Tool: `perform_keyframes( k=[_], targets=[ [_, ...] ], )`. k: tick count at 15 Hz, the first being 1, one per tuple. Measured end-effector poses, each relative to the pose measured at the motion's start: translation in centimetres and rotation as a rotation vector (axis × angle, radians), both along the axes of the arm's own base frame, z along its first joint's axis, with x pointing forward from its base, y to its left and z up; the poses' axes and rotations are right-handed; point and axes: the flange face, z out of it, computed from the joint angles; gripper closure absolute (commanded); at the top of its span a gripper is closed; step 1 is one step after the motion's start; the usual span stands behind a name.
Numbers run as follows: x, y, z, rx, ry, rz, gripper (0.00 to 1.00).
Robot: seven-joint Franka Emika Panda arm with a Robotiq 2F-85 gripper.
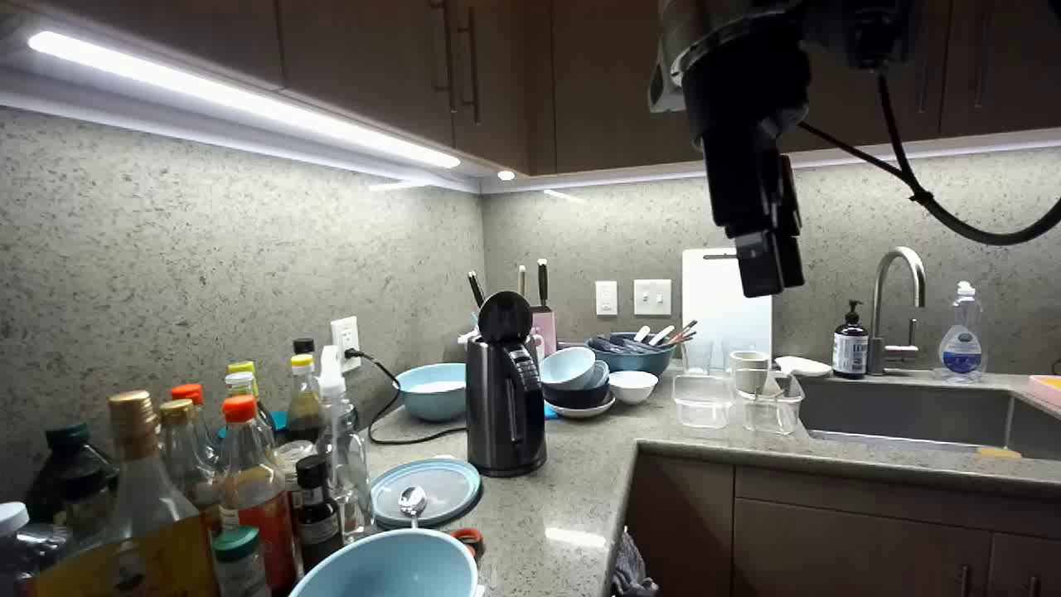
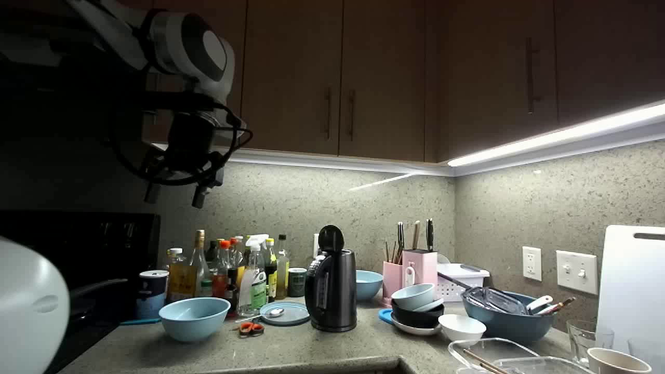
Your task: Close the lid of the kettle
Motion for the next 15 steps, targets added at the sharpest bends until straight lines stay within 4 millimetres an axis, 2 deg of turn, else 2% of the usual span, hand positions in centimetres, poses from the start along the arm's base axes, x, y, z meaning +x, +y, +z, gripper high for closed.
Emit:
perform_keyframes(
  k=[11, 13, 15],
  targets=[
    [0.1, 0.0, -0.1, -0.002, 0.002, 0.000, 0.00],
    [0.7, 0.0, -0.6, -0.015, 0.007, 0.003, 0.00],
    [2.5, -0.1, -1.3, -0.035, -0.005, 0.001, 0.00]
  ],
)
